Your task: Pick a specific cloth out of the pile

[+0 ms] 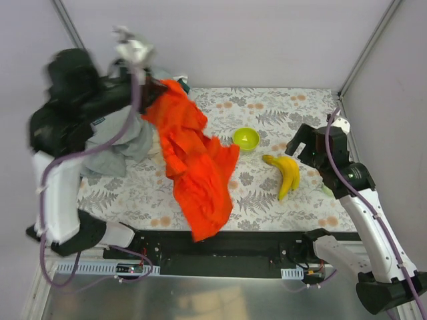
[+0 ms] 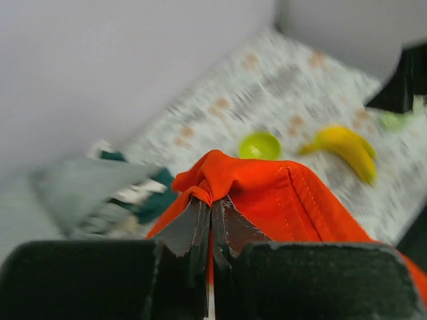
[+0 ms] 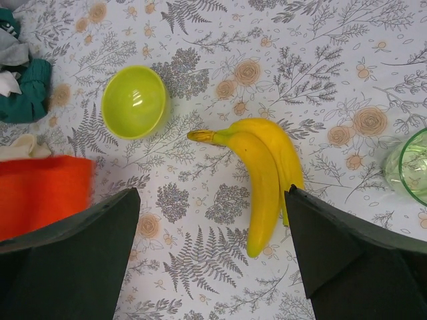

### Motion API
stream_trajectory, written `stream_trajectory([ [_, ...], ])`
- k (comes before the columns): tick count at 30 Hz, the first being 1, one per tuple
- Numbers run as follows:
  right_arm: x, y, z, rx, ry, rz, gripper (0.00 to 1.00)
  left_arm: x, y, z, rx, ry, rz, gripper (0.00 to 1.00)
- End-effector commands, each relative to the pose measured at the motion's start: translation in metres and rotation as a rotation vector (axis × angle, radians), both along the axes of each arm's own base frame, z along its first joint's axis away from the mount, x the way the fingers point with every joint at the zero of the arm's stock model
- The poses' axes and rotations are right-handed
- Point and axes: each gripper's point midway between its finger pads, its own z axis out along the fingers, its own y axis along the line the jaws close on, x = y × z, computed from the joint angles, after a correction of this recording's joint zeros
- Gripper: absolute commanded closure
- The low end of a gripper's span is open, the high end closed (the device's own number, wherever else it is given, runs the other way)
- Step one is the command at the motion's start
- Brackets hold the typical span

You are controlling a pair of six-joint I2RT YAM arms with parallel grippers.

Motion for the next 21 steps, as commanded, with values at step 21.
stream_trajectory([
  [21, -0.016, -0.07, 0.058, -0.155, -0.124, -0.292, 0.01, -0.093, -0.238, -0.046, 0.083, 0.201, -0.726, 1.0],
])
